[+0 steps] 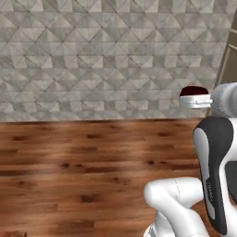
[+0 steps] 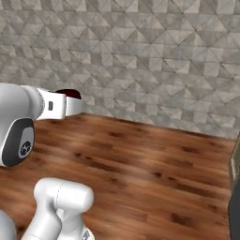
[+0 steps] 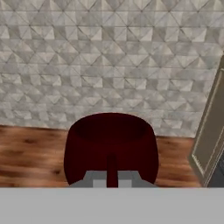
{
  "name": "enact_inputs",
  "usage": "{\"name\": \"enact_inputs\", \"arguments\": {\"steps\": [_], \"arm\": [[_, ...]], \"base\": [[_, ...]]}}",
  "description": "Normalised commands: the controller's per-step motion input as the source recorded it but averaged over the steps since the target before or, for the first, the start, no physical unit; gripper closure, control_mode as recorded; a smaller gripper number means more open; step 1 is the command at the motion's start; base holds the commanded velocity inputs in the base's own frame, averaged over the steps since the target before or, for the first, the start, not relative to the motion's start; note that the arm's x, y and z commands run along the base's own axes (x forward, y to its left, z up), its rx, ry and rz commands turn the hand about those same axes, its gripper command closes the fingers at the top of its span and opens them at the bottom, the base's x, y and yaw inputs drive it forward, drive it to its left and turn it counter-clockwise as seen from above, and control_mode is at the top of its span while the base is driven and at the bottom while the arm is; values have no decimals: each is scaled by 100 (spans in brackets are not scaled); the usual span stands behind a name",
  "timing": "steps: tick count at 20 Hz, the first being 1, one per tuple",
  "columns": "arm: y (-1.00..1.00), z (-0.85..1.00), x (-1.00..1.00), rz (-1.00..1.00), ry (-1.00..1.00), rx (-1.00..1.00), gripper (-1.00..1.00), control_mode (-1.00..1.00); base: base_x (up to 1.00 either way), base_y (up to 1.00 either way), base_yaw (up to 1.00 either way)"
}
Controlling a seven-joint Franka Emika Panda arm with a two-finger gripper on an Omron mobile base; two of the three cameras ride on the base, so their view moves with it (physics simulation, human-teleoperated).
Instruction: There is a tray on the dining counter. Grab the cup, mug, and pitcher and place them on the tray. The pitcher may be placed next to the tray if it cannot fit the tray.
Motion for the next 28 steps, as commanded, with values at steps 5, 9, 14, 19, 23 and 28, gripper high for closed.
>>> {"name": "enact_inputs", "arguments": {"steps": [5,9,14,19,23,28], "arm": [[0,0,0,0,0,0,100,100],[0,0,0,0,0,0,100,100],[0,0,0,0,0,0,100,100],[0,0,0,0,0,0,100,100],[0,0,0,0,0,0,100,100],[0,0,0,0,0,0,100,100]], "base": [[50,-19,81],[96,-33,63],[100,-36,66],[100,-47,63],[100,-40,66],[88,-44,66]]}}
